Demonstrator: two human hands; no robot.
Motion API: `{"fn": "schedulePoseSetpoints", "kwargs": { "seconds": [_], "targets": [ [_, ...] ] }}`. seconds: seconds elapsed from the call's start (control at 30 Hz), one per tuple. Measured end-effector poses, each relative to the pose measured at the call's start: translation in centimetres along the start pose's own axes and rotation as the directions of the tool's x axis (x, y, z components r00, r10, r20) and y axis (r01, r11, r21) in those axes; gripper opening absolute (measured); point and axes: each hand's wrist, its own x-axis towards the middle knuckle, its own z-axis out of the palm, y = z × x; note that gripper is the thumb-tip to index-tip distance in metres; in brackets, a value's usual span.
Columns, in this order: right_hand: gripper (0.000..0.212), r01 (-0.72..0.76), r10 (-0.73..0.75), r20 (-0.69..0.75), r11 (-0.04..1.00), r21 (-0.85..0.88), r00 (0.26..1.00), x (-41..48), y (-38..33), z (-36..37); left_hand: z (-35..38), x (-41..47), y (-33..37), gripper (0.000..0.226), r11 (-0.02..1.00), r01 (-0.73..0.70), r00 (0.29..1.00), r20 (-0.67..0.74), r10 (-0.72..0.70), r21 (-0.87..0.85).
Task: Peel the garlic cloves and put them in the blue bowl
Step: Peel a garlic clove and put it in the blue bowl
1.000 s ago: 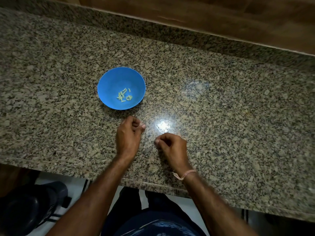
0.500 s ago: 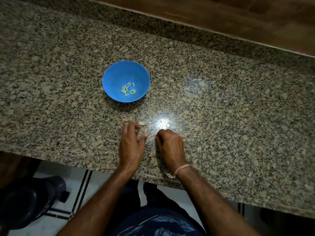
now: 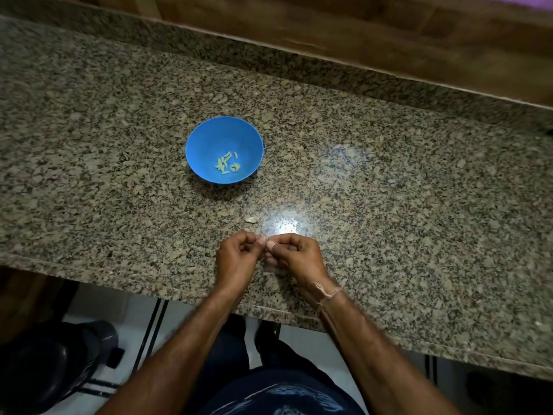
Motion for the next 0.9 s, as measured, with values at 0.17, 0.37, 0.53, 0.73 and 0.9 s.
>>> {"fn": "schedulePoseSetpoints", "kwargs": {
  "seconds": [0.17,0.37,0.53,0.73,0.9],
  "targets": [
    [0.021,0.193,-0.214,-0.029,0.926,-0.326,0.977,-0.2,0.9,0.0,-0.1,-0.5,0.3,0.013,0.995,-0.063,0.998,-0.015,0.065,0.077],
    [0.024,0.49,-0.588,0.148,0.479,-0.728,0.795,0.2,0.9,-0.1,-0.4,-0.2,0.3,0.023,0.963,0.213,0.972,0.133,-0.192,-0.167],
    [0.023,0.277,-0.275,0.064,0.87,-0.407,0.959,0.0,-0.3,0.1,-0.5,-0.6,0.5,0.019,0.999,-0.021,0.999,0.028,0.02,0.029],
    [0.026,0.201,-0.218,0.021,0.85,-0.488,0.976,-0.1,0.0,0.4,-0.5,-0.2,0.7,0.022,0.99,0.007,0.998,0.065,-0.016,0.138],
    [0.031,0.301,-0.36,0.033,0.723,-0.622,0.932,0.0,-0.3,0.9,-0.3,-0.5,1.0,0.017,0.996,0.091,0.991,0.098,-0.089,-0.02]
  ]
}}
